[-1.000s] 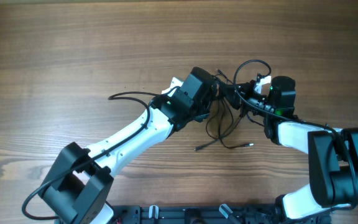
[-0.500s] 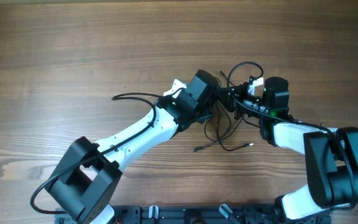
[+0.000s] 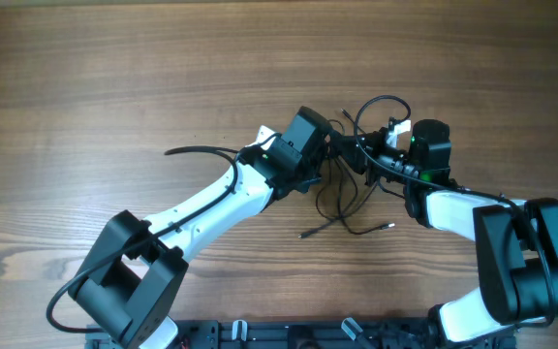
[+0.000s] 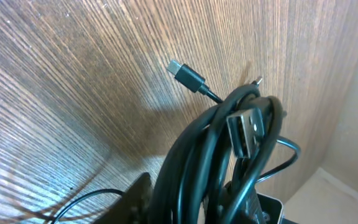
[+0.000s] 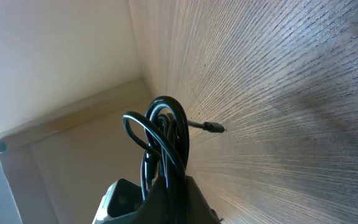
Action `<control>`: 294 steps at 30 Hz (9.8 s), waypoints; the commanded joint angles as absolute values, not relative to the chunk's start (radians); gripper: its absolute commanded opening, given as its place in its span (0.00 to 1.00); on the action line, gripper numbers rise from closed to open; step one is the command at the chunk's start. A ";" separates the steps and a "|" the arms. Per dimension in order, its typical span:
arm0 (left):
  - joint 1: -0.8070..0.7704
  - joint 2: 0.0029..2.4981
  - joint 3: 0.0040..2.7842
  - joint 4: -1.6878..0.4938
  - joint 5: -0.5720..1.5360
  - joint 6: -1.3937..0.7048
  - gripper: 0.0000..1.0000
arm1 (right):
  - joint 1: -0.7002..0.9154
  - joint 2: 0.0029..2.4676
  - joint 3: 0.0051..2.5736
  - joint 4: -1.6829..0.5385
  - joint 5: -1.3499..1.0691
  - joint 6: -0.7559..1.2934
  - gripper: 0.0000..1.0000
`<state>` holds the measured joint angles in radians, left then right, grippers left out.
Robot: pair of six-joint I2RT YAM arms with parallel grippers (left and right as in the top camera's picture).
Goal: Untangle cables
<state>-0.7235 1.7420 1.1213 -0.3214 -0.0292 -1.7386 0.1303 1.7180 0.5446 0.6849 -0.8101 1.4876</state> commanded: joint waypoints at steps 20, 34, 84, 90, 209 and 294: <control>-0.548 1.563 1.126 -0.345 0.061 -1.354 0.04 | 0.123 1.726 0.549 0.828 -1.244 0.549 1.00; -0.387 1.330 1.126 -0.355 0.185 -0.807 0.04 | 0.175 1.428 0.551 0.875 -0.987 0.548 1.00; -0.242 1.356 1.126 -0.490 0.234 -0.690 0.04 | 0.719 1.242 0.732 0.220 -0.303 0.273 0.04; -0.297 1.356 1.126 -0.496 0.482 -0.251 0.04 | 0.633 1.150 0.732 -0.015 -0.319 0.236 0.04; -0.364 1.358 1.126 -0.178 1.098 -0.560 0.04 | 0.030 1.404 0.726 0.133 -0.775 0.524 1.00; -0.322 1.341 1.126 -0.018 1.066 -1.152 0.04 | 0.033 1.536 0.727 0.027 -0.244 0.621 1.00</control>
<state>-0.3515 1.3861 1.0966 -0.0593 0.9703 -1.2057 0.1432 1.4990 0.7528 0.0799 -0.4213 0.6582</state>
